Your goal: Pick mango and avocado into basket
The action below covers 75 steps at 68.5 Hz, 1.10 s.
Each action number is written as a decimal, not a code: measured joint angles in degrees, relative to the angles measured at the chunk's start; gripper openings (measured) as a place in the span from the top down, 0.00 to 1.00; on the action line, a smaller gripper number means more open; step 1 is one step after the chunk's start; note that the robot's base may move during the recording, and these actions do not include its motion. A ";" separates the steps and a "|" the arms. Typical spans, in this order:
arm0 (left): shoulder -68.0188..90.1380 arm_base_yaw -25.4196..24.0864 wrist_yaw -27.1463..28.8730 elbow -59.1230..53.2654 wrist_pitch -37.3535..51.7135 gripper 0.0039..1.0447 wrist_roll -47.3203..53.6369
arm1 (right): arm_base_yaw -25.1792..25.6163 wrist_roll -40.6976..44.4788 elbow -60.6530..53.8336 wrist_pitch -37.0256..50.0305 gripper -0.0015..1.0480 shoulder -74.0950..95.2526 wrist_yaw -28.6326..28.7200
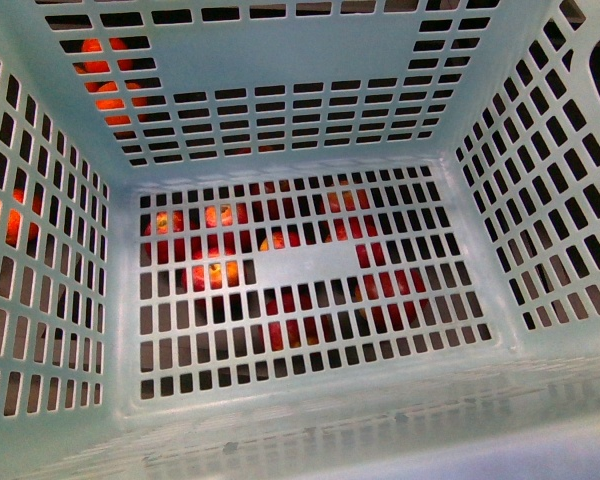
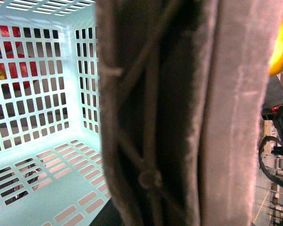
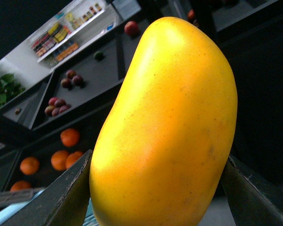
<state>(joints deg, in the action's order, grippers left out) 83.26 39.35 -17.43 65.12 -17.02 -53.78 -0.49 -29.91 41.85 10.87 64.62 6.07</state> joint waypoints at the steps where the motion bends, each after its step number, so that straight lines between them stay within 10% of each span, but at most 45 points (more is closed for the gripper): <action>1: 0.00 0.00 0.00 0.00 0.00 0.87 0.00 | -1.49 0.00 -0.31 -0.04 0.32 -0.17 -0.35; 30: 0.00 -0.02 0.04 0.00 0.00 0.87 -0.02 | -20.59 -1.22 -7.89 -3.23 0.32 -3.96 -8.07; 50: 0.00 -0.02 -0.02 0.00 0.00 0.87 -0.02 | -22.23 -1.55 -9.14 -6.88 0.07 -7.61 -9.73; 64: 0.13 0.00 -0.02 -0.02 -0.15 0.87 -0.13 | -21.62 -0.44 -9.18 -10.32 0.08 -11.93 -13.40; 75: 0.11 -0.07 0.42 0.00 -0.15 0.87 0.09 | -17.22 18.18 -19.39 8.07 0.32 -21.20 -21.88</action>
<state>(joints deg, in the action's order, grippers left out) 83.37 39.29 -17.02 65.12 -17.17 -53.69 -17.72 -11.73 22.46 18.94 43.42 -15.81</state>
